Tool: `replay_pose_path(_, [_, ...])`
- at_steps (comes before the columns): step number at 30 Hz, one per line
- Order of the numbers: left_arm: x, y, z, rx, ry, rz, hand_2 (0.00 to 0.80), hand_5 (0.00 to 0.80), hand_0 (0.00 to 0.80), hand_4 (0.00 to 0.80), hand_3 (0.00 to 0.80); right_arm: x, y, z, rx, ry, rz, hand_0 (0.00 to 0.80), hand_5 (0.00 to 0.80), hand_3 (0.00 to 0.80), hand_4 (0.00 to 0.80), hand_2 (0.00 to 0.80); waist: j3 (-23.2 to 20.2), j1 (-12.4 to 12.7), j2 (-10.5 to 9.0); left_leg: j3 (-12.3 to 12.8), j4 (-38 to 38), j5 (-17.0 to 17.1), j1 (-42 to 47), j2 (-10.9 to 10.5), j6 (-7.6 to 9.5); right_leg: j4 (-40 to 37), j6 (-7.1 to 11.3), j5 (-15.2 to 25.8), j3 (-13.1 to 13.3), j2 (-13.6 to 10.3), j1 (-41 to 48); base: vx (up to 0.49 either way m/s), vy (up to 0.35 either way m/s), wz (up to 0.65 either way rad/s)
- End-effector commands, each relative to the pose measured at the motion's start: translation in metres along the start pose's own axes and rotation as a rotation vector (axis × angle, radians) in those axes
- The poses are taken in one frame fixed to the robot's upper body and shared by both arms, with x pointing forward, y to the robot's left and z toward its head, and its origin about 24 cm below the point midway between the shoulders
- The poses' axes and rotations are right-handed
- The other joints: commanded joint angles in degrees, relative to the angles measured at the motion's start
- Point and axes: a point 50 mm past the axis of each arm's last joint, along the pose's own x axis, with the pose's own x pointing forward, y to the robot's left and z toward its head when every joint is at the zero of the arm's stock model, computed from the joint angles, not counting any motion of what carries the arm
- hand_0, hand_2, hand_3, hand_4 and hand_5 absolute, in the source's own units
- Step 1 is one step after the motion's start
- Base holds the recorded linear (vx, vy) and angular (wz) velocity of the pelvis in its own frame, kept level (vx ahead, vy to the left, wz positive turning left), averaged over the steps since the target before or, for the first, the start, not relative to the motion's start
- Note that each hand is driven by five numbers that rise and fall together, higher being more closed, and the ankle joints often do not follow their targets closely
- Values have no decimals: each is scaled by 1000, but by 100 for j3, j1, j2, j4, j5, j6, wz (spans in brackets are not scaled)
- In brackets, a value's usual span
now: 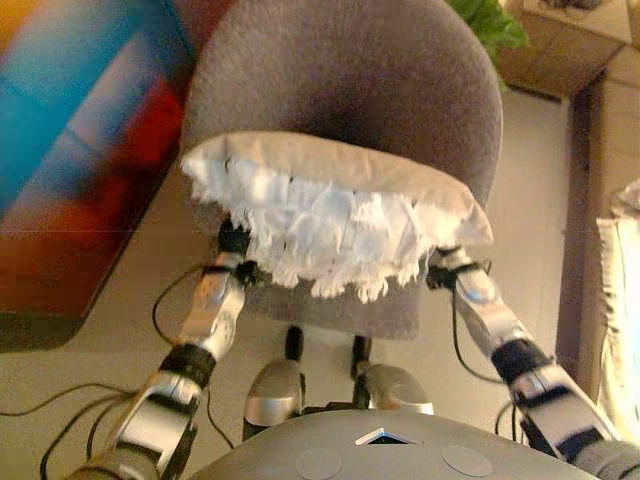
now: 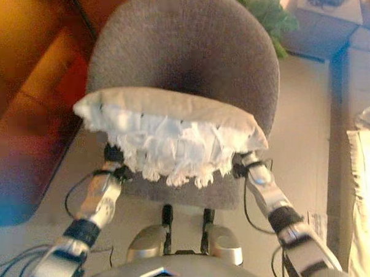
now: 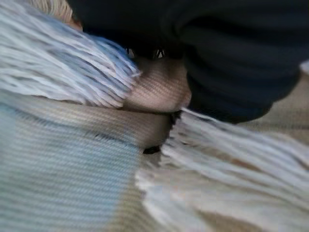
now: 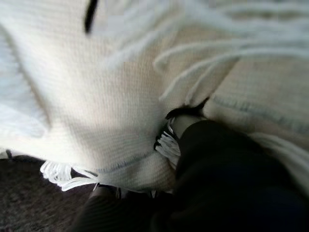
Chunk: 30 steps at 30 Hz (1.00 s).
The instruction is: Pick up the cushion and take it to the sofa
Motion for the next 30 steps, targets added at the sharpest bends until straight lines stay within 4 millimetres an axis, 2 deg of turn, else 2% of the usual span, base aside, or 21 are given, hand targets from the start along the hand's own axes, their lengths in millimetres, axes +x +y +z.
replay_pose_path(1, [44,-74,77,70,-327,-239,800,800,800,800,800,41,43,96,40,-341,124,800,800,800,800,800,415,-191,-24,75,319,-571,-308,193,-178,51,479,-352,85,-403,-33,-139,40,-10])
replay_pose_path(7, [60,-87,104,95,-402,-221,800,800,800,800,800,59,30,124,6,-388,90,800,800,800,800,800,778,-302,60,119,455,-530,-711,107,-174,363,453,-433,233,-414,-479,-46,67,-2])
replay_pose_path(13, [74,-95,134,133,-457,-219,800,800,800,800,800,74,19,153,-21,-416,54,800,800,800,800,800,1015,-346,36,192,652,-551,-1055,80,-190,491,478,-382,373,-424,-866,-23,34,-8])
replay_pose_path(14, [78,-94,142,136,-460,-208,800,800,800,800,800,78,17,160,-30,-414,49,800,800,800,800,800,1070,-360,26,215,656,-537,-1120,81,-189,514,488,-361,403,-423,-969,-1,25,-7])
replay_pose_path(20, [98,-83,155,173,-360,-105,800,800,800,800,800,97,-4,171,-22,-260,25,800,800,800,800,800,1198,-342,-29,206,625,-452,-1374,74,-180,617,552,-258,447,-442,-1350,0,5,-1])
replay_pose_path(25, [107,-68,184,222,-369,4,800,800,800,800,800,102,-22,198,-66,-268,-45,800,800,800,800,800,1321,-367,-57,228,578,-375,-1513,71,-176,734,568,-188,485,-426,-1629,25,37,1])
replay_pose_path(26, [109,-63,189,233,-359,33,562,562,562,562,562,101,-28,206,-89,-286,-76,565,565,565,565,565,1344,-382,-40,233,556,-349,-1551,65,-174,738,565,-178,487,-418,-1677,8,81,0])
replay_pose_path(27, [110,-60,192,230,-350,48,195,195,195,195,195,101,-32,212,-103,-295,-96,113,113,113,113,113,1357,-390,-27,233,543,-335,-1572,62,-174,743,564,-173,485,-416,-1704,10,78,-1])
replay_pose_path(28, [111,-56,195,225,-335,65,0,0,0,0,0,100,-38,218,-117,-312,-124,0,0,0,0,0,1370,-398,-9,233,531,-328,-1583,57,-173,750,564,-177,482,-415,-1723,27,87,0])
replay_pose_path(30, [111,-41,201,214,-332,120,0,0,0,0,0,96,-52,230,-132,-350,-195,0,0,0,0,0,1389,-416,41,243,510,-342,-1552,38,-175,770,563,-212,462,-421,-1717,38,90,1])
